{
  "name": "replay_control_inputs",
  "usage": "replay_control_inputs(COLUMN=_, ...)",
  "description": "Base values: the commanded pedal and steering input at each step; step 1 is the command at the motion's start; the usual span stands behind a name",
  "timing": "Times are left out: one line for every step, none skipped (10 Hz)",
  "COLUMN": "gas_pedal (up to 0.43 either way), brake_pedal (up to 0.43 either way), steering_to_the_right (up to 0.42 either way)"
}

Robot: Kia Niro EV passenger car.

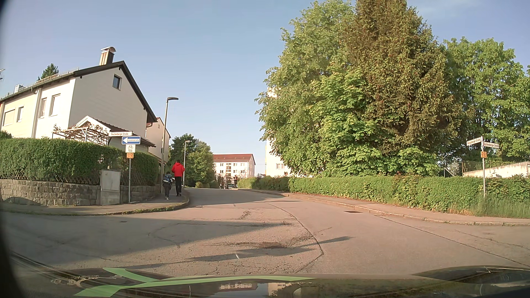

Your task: Follow the waypoints while adhering to traffic rules and regulations

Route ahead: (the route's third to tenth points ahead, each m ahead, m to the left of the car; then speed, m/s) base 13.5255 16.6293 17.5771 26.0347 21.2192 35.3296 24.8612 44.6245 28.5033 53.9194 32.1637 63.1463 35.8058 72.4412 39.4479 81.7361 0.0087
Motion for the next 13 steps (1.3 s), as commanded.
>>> replay_control_inputs(gas_pedal=0.429, brake_pedal=0.250, steering_to_the_right=-0.722)
replay_control_inputs(gas_pedal=0.429, brake_pedal=0.256, steering_to_the_right=-0.722)
replay_control_inputs(gas_pedal=0.429, brake_pedal=0.256, steering_to_the_right=-0.721)
replay_control_inputs(gas_pedal=0.429, brake_pedal=0.250, steering_to_the_right=-0.721)
replay_control_inputs(gas_pedal=0.429, brake_pedal=0.250, steering_to_the_right=-0.721)
replay_control_inputs(gas_pedal=0.429, brake_pedal=0.256, steering_to_the_right=-0.722)
replay_control_inputs(gas_pedal=0.429, brake_pedal=0.250, steering_to_the_right=-0.721)
replay_control_inputs(gas_pedal=0.429, brake_pedal=0.250, steering_to_the_right=-0.722)
replay_control_inputs(gas_pedal=0.429, brake_pedal=0.250, steering_to_the_right=-0.721)
replay_control_inputs(gas_pedal=0.429, brake_pedal=0.250, steering_to_the_right=-0.721)
replay_control_inputs(gas_pedal=0.429, brake_pedal=0.250, steering_to_the_right=-0.721)
replay_control_inputs(gas_pedal=0.429, brake_pedal=0.250, steering_to_the_right=-0.721)
replay_control_inputs(gas_pedal=0.429, brake_pedal=0.256, steering_to_the_right=-0.720)
